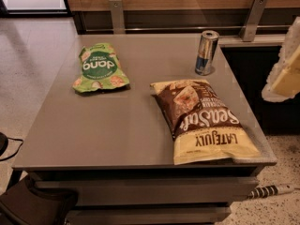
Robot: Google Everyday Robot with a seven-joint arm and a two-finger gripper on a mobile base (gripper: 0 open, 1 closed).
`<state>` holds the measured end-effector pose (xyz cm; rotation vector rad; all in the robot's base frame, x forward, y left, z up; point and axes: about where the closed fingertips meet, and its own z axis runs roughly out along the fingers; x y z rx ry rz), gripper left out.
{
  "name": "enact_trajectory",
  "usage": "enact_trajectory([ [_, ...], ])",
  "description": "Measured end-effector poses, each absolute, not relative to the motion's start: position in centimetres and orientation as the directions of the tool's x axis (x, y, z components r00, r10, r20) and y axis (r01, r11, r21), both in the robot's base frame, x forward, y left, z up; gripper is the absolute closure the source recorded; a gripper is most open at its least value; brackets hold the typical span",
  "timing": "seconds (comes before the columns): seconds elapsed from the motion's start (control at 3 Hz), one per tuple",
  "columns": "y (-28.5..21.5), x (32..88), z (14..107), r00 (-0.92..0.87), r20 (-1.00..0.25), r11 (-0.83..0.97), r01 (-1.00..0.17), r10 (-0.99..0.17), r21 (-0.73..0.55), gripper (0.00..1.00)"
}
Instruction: Knock redbull can over
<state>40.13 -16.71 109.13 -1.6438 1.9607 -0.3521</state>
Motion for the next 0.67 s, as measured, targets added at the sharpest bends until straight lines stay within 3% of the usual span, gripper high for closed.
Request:
enact_trajectory([
  [0.33,-16.7,40.1,109.1,-0.099,-0.242,0.217,-0.821,-0.965,-0.529,0.00],
  [0.67,-18.6,42.3,108.7,-0.144,-0.349,0.324,-0.777,-0.926,-0.540,0.00],
])
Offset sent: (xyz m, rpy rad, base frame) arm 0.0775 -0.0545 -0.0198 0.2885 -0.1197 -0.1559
